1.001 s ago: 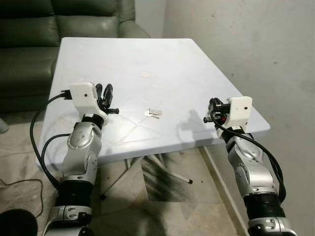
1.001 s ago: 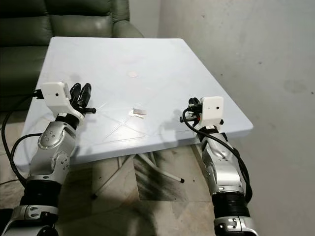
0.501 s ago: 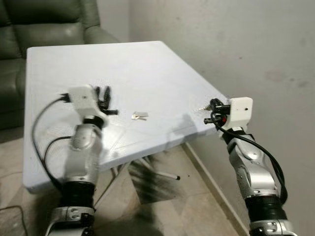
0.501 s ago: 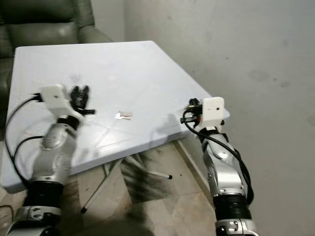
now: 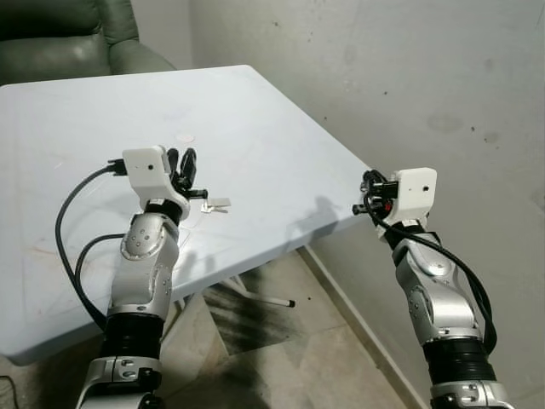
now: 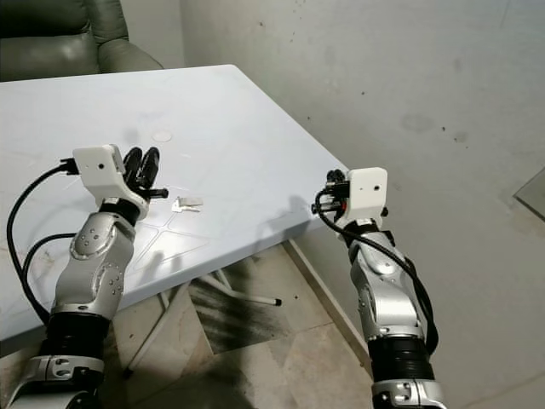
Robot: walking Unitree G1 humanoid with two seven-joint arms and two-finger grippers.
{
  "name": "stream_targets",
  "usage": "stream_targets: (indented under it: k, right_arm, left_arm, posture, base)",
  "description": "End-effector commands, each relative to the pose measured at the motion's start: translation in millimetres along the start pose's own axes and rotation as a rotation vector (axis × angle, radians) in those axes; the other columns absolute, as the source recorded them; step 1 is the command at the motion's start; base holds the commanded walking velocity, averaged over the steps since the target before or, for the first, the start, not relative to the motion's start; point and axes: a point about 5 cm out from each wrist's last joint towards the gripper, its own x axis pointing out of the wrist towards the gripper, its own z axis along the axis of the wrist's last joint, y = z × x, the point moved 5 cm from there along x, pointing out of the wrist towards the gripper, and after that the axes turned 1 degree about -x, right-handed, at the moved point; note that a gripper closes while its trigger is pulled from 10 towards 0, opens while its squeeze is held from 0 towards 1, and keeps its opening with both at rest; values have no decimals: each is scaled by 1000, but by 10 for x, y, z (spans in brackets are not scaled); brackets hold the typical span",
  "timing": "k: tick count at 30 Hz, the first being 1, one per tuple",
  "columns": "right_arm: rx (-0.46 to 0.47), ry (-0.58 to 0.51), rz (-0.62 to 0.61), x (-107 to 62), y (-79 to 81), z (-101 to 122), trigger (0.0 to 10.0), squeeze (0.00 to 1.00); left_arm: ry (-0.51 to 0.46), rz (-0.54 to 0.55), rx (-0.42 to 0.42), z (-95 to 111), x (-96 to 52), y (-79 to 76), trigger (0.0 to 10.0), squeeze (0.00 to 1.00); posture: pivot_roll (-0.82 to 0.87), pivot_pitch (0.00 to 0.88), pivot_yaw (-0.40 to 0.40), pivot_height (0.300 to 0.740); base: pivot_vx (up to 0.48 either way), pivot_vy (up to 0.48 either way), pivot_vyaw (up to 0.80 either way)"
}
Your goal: Hang keys on a hook
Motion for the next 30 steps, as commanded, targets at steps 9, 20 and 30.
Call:
stream_targets:
  k: [9, 20, 30]
  right_arm:
    - [-13, -20, -22, 1, -64, 67, 10000, 0]
    - [-22, -16, -29, 4, -104, 76, 10000, 0]
    - [-22, -18, -38, -2, -117, 87, 10000, 0]
  left_arm:
    - [-7, -9, 6, 39, 44, -47, 10000, 0]
    - [0, 0, 0, 20, 29, -48, 10000, 0]
    - [7, 5, 3, -1, 23, -44, 10000, 0]
  posture:
    - [26, 0, -79, 740]
    - [24, 0, -86, 740]
    - [18, 0, -86, 740]
  base:
    - [0, 193, -699]
    - [0, 0, -699]
    - [0, 0, -700]
